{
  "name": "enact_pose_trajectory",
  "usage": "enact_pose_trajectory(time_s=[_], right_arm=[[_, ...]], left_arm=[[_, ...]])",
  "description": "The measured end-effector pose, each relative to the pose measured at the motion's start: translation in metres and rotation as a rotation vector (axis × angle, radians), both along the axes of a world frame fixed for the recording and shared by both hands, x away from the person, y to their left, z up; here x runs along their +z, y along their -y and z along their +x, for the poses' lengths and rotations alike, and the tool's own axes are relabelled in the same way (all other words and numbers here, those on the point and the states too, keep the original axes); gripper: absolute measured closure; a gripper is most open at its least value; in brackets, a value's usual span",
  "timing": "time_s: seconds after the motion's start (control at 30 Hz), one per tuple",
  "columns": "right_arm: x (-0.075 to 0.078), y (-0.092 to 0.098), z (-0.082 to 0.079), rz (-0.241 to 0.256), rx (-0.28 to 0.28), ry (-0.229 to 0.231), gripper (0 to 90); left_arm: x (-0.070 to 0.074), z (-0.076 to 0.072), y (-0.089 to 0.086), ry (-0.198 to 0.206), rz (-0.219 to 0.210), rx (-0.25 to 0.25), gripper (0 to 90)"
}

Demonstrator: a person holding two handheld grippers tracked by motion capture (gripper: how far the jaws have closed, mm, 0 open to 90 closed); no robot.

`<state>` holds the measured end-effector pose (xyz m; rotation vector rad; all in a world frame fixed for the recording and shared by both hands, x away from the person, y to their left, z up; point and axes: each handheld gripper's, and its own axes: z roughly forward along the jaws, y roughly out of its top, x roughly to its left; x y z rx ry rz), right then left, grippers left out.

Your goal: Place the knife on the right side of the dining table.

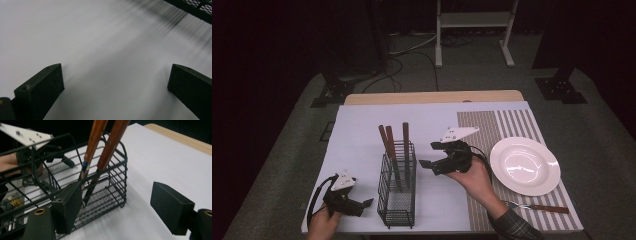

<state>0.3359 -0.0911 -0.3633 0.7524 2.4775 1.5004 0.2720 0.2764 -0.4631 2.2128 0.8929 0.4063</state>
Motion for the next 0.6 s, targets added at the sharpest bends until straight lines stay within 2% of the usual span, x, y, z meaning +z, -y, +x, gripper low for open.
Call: enact_pose_trajectory(time_s=[0.27, 0.6], right_arm=[[0.013, -0.010, 0.006, 0.033, 0.006, 0.018, 24.8], [0.020, -0.017, 0.014, 0.059, 0.008, 0.027, 25.1]], left_arm=[[0.000, 0.000, 0.000, 0.000, -0.002, 0.000, 0.0], [0.000, 0.000, 0.000, 0.001, -0.003, 0.001, 0.0]])
